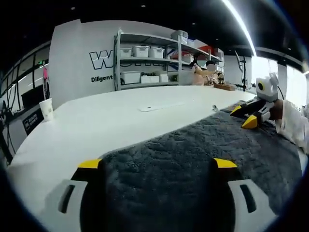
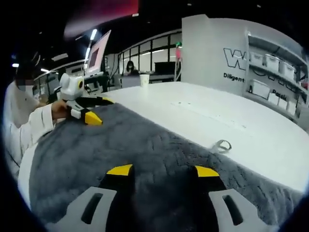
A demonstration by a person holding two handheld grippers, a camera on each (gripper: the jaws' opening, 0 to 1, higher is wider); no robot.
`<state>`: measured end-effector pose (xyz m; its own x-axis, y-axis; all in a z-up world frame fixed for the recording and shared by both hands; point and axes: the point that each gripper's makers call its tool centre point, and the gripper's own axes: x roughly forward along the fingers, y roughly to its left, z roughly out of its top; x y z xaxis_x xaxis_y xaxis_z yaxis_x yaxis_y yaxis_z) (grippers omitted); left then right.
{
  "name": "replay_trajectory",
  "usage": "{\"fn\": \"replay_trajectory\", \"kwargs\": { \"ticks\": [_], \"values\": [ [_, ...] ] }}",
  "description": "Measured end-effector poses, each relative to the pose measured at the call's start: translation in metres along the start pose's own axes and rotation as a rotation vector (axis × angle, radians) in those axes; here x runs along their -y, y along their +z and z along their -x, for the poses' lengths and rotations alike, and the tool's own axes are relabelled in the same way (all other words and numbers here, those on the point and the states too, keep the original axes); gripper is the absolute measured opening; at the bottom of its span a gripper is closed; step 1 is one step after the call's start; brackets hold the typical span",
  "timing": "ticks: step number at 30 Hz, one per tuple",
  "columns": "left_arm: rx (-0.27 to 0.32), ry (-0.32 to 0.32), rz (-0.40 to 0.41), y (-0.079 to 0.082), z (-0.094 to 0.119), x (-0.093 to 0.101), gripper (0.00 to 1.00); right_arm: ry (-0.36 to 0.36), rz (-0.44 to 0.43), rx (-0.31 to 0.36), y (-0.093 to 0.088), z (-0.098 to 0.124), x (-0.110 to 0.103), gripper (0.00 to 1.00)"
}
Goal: Open the folded towel by lifting each exposed corner and separating the folded layers until the towel lies flat within the target outline without major curled edges
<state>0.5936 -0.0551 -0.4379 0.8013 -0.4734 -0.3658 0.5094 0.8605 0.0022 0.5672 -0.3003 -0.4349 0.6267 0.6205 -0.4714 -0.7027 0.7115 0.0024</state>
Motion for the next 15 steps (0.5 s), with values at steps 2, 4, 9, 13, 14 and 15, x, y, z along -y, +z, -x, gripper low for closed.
{"fn": "replay_trajectory", "kwargs": {
  "ticks": [2,4,9,13,14,15],
  "values": [
    [0.000,0.000,0.000,0.000,0.000,0.000,0.90,-0.010,0.004,0.025,0.004,0.004,0.004,0.53],
    [0.000,0.000,0.000,0.000,0.000,0.000,0.90,-0.036,-0.011,0.037,0.005,0.009,0.012,0.52],
    [0.000,0.000,-0.001,0.000,0.000,0.000,0.90,-0.137,-0.043,0.037,-0.003,0.029,0.046,0.49],
    [0.000,0.000,-0.001,0.000,0.000,-0.001,0.90,-0.159,-0.033,0.013,-0.017,0.041,0.047,0.48],
    [0.000,0.000,-0.001,0.000,0.000,-0.001,0.90,-0.156,-0.041,0.009,-0.019,0.042,0.047,0.48],
    [-0.001,0.000,-0.001,0.000,0.000,-0.001,0.90,-0.158,-0.045,0.002,-0.022,0.042,0.048,0.48]
  ]
}}
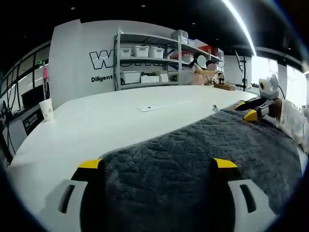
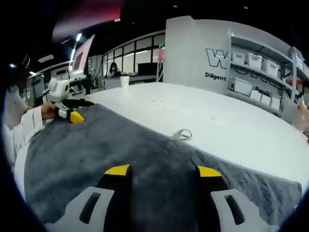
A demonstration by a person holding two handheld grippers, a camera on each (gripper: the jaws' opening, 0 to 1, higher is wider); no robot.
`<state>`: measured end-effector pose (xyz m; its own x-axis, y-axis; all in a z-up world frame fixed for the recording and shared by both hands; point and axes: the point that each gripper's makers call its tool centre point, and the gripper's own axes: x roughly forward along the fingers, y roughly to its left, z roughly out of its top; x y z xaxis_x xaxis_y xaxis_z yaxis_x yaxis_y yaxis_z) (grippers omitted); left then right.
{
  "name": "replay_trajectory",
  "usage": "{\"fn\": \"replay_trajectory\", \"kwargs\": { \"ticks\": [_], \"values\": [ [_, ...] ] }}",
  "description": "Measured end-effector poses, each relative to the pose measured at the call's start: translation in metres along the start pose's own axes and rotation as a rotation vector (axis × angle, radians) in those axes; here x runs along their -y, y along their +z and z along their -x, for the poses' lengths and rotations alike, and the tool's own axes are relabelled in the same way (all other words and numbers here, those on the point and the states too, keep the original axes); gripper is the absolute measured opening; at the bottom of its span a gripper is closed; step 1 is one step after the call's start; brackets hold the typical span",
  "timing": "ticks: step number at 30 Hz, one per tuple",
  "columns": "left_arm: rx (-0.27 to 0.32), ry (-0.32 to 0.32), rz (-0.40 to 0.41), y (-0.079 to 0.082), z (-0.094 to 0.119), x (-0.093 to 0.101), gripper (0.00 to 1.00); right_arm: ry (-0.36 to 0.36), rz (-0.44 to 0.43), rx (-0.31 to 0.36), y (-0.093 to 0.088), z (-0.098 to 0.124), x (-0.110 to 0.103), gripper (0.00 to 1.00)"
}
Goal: Open the folded towel by lifting each exposed corner and separating the folded layers until the towel lies flat within the target outline without major curled edges
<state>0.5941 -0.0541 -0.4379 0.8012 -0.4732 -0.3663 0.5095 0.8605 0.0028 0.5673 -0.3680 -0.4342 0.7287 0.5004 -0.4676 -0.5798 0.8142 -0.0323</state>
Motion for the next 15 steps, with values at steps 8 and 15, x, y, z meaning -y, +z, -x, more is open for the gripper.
{"fn": "replay_trajectory", "kwargs": {
  "ticks": [8,15],
  "values": [
    [0.000,0.000,0.000,0.0001,0.0000,0.0004,0.90,-0.018,-0.022,-0.001,-0.0059,0.0033,0.0119,0.54],
    [0.000,0.001,0.000,-0.0001,-0.0007,0.0002,0.90,-0.020,-0.026,-0.001,-0.0057,0.0040,0.0113,0.54]
  ]
}}
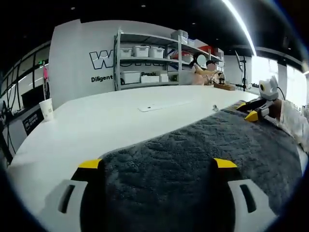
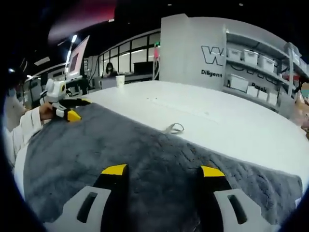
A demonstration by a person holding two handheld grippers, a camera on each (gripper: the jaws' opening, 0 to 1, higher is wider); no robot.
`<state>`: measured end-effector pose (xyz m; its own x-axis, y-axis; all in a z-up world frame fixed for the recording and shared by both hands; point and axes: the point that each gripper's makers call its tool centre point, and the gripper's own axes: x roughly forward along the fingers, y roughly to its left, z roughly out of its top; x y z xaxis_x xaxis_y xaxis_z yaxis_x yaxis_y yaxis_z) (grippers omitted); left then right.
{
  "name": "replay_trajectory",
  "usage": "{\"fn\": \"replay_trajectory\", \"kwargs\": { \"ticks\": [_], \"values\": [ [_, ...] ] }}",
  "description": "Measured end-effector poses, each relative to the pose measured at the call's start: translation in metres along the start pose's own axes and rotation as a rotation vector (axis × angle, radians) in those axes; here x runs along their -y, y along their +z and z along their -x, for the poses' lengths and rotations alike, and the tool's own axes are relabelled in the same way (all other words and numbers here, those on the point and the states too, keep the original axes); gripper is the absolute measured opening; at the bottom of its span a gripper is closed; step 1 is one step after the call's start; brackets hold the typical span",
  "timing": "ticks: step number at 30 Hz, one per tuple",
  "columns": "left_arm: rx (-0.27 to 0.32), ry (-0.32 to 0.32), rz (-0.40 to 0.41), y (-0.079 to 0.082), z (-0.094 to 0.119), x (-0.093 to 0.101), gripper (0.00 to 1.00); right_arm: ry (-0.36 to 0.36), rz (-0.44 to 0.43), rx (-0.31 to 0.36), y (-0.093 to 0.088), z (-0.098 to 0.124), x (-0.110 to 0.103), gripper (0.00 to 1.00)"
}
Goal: Open the folded towel by lifting each exposed corner and separating the folded layers until the towel lies flat within the target outline without major curled edges
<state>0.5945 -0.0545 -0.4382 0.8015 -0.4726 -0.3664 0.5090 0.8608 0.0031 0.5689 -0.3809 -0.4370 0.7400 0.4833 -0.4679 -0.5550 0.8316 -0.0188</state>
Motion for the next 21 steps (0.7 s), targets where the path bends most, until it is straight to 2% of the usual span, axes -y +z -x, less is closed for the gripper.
{"fn": "replay_trajectory", "kwargs": {
  "ticks": [3,8,11,15,21],
  "values": [
    [0.000,0.000,0.000,0.000,0.000,0.000,0.90,0.000,-0.031,0.015,-0.001,0.006,0.002,0.53],
    [-0.001,0.000,0.000,0.000,0.000,0.000,0.90,-0.054,-0.053,0.039,-0.001,0.016,0.018,0.55],
    [0.000,0.000,0.000,0.000,0.000,0.001,0.90,-0.125,-0.070,0.055,-0.001,0.026,0.036,0.52],
    [0.000,0.001,0.000,0.000,0.000,0.001,0.90,-0.201,-0.068,0.015,-0.013,0.032,0.057,0.53],
    [0.001,0.001,0.000,0.000,-0.001,0.000,0.90,-0.204,-0.105,0.013,-0.021,0.036,0.066,0.54]
  ]
}}
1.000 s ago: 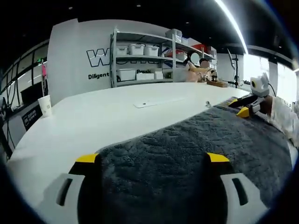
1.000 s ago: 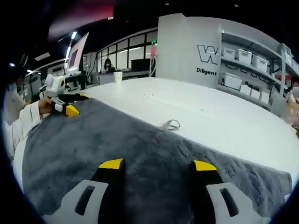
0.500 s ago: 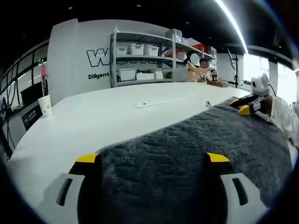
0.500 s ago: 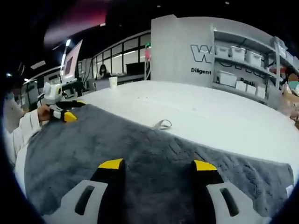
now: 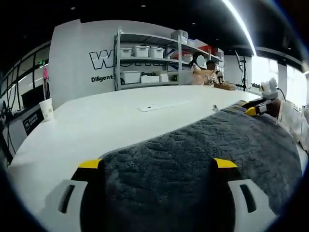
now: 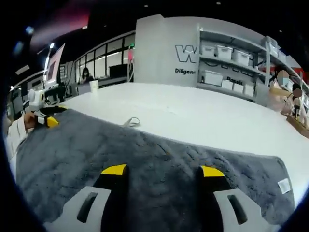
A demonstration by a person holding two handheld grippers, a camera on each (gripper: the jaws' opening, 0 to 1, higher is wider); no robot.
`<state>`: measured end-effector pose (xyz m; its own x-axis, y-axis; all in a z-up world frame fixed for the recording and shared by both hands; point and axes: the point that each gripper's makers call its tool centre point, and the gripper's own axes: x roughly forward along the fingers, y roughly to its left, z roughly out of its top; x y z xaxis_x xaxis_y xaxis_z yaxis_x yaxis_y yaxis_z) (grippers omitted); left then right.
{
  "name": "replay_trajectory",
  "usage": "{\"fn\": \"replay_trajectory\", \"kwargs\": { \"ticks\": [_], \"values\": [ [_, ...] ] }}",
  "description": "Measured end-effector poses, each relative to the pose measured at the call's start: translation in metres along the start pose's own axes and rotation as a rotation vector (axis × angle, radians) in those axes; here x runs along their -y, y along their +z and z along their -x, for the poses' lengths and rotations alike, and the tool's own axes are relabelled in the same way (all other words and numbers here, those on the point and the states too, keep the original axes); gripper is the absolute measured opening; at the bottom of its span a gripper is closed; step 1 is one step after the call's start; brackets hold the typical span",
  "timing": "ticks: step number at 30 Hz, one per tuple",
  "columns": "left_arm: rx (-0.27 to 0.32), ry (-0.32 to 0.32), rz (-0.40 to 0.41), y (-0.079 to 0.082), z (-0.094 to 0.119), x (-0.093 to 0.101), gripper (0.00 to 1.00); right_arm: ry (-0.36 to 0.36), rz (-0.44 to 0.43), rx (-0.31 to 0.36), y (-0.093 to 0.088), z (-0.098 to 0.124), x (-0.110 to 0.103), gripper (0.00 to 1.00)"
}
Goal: Open the folded towel by lifting each exposed corner and separating the folded layers until the towel lies flat within the target outline without major curled edges
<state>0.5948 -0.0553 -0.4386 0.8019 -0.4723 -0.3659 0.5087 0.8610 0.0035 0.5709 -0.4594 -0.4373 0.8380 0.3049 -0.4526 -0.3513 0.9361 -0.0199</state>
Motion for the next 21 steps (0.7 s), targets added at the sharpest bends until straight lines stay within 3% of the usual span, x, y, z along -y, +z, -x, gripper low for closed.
{"fn": "replay_trajectory", "kwargs": {
  "ticks": [14,18,21],
  "values": [
    [0.000,0.000,0.000,0.000,0.000,-0.001,0.90,0.008,-0.020,0.021,0.001,0.006,0.001,0.52],
    [0.000,0.000,0.000,0.000,0.000,-0.001,0.90,-0.072,-0.049,0.098,0.015,0.018,0.023,0.51],
    [0.001,0.001,0.000,0.000,0.000,-0.001,0.90,-0.148,-0.052,0.097,0.012,0.027,0.045,0.49]
  ]
}}
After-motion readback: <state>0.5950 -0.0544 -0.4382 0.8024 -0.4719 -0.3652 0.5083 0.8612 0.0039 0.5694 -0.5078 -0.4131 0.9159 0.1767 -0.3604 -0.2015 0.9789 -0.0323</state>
